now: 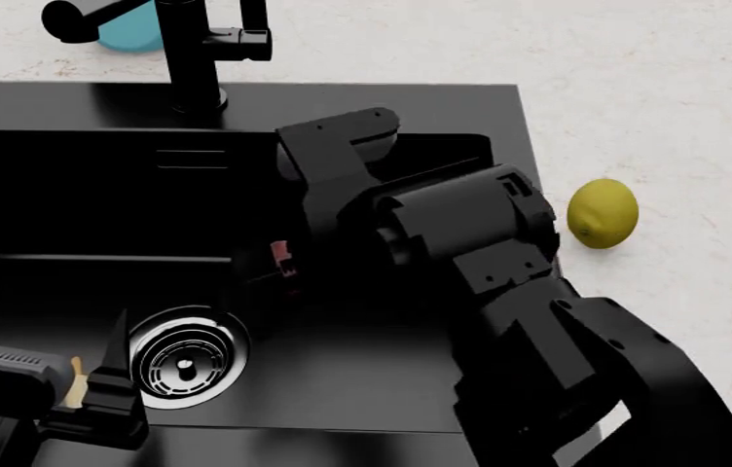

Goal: Pick the sweet potato from the counter and place it in the sink

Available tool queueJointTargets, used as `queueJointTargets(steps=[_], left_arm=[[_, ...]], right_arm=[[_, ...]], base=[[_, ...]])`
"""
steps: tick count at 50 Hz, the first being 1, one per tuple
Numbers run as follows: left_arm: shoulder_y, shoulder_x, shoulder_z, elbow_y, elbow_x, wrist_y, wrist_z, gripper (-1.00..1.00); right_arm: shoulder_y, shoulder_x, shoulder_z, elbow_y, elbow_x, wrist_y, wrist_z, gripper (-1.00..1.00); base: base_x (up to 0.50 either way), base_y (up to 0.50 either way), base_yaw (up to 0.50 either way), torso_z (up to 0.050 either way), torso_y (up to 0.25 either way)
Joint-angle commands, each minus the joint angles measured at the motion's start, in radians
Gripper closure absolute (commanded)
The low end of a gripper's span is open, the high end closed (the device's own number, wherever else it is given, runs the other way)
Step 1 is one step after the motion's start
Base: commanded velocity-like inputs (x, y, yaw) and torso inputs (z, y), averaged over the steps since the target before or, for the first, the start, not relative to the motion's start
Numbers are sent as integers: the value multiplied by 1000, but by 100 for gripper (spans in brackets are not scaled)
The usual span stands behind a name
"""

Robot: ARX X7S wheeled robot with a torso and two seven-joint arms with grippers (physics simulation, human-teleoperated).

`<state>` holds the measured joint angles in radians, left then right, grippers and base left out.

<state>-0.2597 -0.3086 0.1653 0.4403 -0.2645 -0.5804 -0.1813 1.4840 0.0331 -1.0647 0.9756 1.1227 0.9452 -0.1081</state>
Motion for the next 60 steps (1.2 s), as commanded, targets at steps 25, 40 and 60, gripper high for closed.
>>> queueJointTargets(steps=[25, 40, 60], left_arm=[[15, -16, 8, 17, -16, -1, -5, -100], [14, -20, 12, 23, -20, -3, -9, -100], [4, -25, 13, 32, -34, -14, -13, -100]], right_arm=[[-36, -33, -471, 112, 257, -121, 21, -100], [-11, -33, -469, 117, 281, -146, 12, -100], [60, 225, -313, -324, 408, -312, 308, -100]], base=[[0, 0, 0, 0, 0], [0, 0, 0, 0, 0], [0, 0, 0, 0, 0]])
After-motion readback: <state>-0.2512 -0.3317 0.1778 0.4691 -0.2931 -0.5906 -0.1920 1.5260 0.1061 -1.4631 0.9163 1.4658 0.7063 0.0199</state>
